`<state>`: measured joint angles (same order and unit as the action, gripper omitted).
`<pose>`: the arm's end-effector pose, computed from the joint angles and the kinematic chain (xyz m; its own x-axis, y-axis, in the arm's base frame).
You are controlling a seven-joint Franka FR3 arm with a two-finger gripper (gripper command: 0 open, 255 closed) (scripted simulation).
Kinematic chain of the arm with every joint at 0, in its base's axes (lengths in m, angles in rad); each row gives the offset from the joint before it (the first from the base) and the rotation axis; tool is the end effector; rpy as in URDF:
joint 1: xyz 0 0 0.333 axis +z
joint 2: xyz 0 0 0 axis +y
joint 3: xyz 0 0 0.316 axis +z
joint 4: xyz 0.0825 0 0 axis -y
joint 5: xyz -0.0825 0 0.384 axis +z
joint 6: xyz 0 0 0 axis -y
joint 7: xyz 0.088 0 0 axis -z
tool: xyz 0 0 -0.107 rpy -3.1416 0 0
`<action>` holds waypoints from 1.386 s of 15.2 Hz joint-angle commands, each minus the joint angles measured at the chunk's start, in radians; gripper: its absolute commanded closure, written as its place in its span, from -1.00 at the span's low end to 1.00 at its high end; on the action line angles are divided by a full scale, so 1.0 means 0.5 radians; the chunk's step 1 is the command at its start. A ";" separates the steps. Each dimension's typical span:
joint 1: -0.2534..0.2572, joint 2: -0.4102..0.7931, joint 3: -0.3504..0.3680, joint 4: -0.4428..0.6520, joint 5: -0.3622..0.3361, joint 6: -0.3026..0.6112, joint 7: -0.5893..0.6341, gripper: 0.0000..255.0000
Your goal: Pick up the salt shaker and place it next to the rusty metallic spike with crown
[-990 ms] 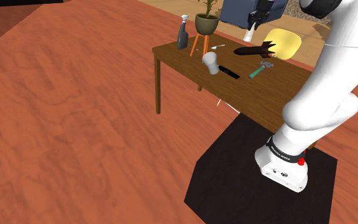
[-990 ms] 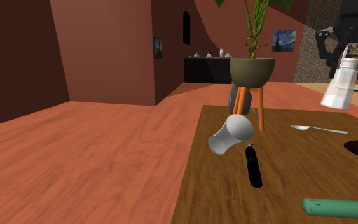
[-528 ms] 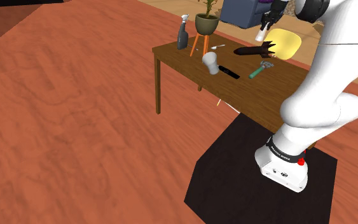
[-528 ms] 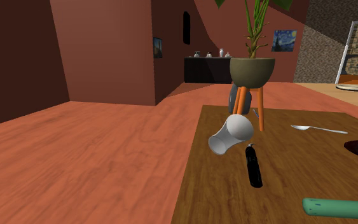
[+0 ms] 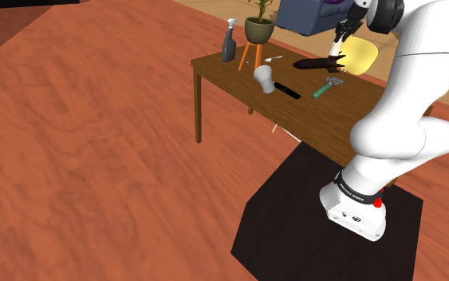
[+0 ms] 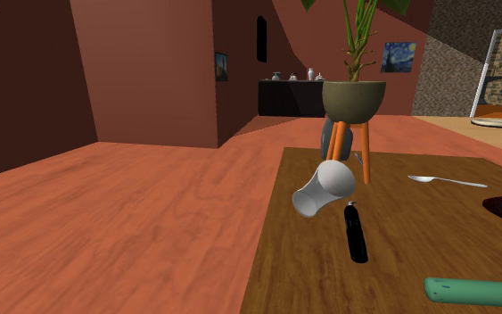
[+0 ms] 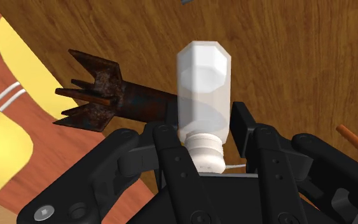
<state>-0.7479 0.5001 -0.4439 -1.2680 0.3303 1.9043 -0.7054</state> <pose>0.3504 -0.6229 0.5072 0.8592 -0.4655 0.2124 -0.4810 -0.8764 0.0250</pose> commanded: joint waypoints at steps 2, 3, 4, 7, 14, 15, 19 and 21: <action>0.013 -0.006 0.003 -0.092 0.005 0.085 -0.016 1.00; 0.016 -0.006 0.004 -0.118 0.007 0.111 -0.021 1.00; 0.019 -0.004 0.005 -0.143 0.009 0.137 -0.025 1.00; 0.026 0.002 0.010 -0.214 0.019 0.212 -0.040 1.00; 0.034 0.034 0.026 -0.354 0.049 0.378 -0.077 1.00; 0.035 0.040 0.029 -0.372 0.054 0.401 -0.083 1.00; 0.034 0.070 0.041 -0.435 0.077 0.489 -0.106 1.00; 0.033 0.086 0.048 -0.463 0.090 0.532 -0.118 1.00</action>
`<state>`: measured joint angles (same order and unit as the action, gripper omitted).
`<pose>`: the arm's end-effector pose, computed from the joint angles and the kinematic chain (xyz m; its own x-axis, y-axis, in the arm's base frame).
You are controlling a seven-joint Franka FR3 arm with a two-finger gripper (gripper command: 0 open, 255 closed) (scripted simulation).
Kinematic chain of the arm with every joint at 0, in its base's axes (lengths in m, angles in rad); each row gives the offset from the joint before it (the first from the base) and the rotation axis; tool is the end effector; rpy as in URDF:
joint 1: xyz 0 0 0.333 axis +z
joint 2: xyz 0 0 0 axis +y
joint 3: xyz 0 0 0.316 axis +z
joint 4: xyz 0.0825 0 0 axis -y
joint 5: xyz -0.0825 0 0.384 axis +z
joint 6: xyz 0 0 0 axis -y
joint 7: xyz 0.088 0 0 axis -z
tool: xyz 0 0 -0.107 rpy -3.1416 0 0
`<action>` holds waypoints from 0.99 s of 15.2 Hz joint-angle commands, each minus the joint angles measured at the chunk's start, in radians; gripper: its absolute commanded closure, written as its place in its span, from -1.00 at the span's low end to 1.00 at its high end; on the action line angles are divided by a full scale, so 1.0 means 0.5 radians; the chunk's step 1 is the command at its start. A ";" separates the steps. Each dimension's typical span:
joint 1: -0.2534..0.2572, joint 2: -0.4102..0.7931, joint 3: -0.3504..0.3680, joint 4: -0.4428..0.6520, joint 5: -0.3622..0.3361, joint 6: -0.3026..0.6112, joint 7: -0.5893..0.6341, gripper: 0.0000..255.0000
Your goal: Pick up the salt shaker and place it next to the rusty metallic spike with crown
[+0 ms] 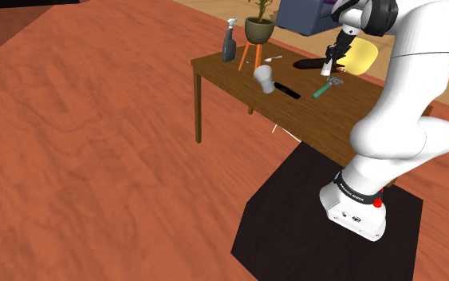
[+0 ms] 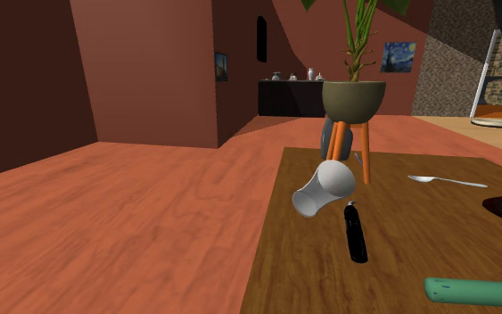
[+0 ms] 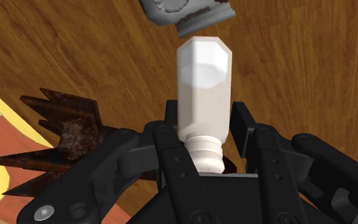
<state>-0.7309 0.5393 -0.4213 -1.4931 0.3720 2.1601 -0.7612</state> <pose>0.3502 -0.6224 0.3958 0.8594 -0.4651 0.2126 -0.4806 -0.8766 0.0250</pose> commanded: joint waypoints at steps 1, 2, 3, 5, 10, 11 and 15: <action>-0.002 0.017 0.007 -0.026 0.013 0.042 -0.012 1.00; -0.003 0.026 0.011 -0.038 0.019 0.063 -0.018 1.00; -0.005 0.036 0.015 -0.050 0.026 0.084 -0.025 1.00; -0.007 0.056 0.023 -0.073 0.040 0.125 -0.037 1.00; -0.013 0.092 0.038 -0.105 0.064 0.189 -0.058 1.00; -0.013 0.092 0.038 -0.104 0.064 0.189 -0.058 1.00; -0.013 0.092 0.037 -0.104 0.064 0.189 -0.058 1.00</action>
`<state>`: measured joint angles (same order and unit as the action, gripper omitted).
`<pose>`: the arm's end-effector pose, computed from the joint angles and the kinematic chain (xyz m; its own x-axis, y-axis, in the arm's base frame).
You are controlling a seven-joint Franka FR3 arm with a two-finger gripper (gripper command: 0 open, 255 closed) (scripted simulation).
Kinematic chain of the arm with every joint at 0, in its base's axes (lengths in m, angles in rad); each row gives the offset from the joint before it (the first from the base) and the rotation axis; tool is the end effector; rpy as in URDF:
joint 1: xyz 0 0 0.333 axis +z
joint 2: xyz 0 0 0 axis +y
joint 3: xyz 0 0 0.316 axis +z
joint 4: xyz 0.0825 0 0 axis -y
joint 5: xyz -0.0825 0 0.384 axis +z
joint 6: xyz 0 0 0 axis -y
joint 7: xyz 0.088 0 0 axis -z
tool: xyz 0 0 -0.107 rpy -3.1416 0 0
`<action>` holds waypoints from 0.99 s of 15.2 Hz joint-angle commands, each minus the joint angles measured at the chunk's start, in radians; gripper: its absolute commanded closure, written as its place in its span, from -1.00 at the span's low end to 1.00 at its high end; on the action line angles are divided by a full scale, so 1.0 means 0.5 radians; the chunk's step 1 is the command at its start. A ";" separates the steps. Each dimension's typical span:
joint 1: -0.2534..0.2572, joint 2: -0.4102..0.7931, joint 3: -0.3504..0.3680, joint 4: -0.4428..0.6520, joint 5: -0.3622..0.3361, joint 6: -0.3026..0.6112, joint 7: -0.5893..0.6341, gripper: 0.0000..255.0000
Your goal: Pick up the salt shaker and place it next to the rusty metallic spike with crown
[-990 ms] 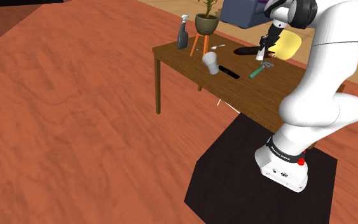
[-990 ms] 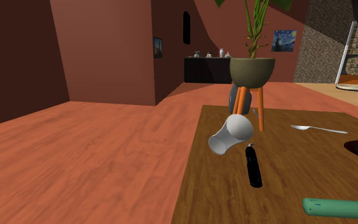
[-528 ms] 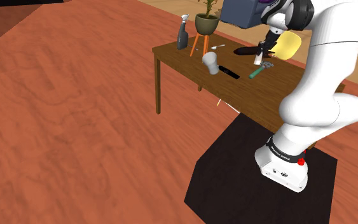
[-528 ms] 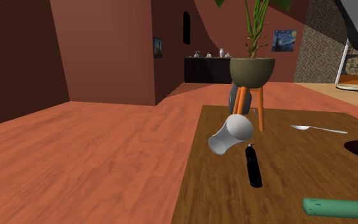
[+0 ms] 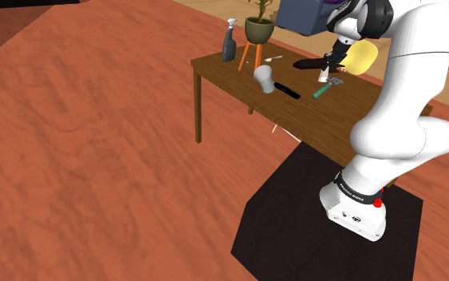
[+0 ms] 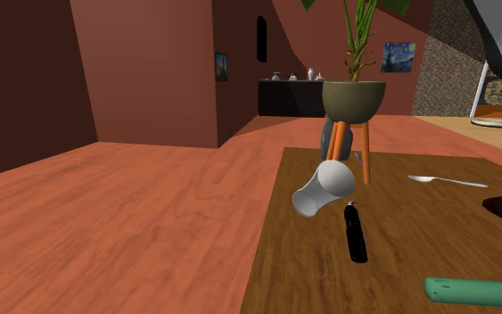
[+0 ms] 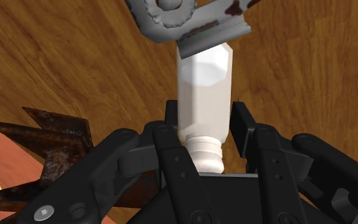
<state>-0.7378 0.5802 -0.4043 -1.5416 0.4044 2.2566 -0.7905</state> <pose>0.3496 -0.6238 0.3532 0.8575 -0.4641 0.2222 -0.4819 -0.8757 0.0305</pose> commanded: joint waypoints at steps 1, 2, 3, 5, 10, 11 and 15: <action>0.001 0.010 0.003 -0.007 0.000 -0.004 0.000 1.00; 0.002 0.012 0.003 -0.003 -0.001 -0.006 0.003 -1.00; 0.007 0.009 0.003 -0.010 -0.002 -0.002 0.006 -1.00; 0.005 0.012 0.004 -0.007 -0.001 -0.003 0.005 -1.00; 0.024 -0.118 -0.038 -0.009 -0.059 -0.123 0.032 -1.00; 0.029 -0.149 -0.048 -0.005 -0.075 -0.157 0.040 -1.00; 0.029 -0.149 -0.048 -0.005 -0.075 -0.157 0.040 -1.00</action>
<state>-0.7236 0.5066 -0.4278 -1.5447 0.3676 2.1797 -0.7709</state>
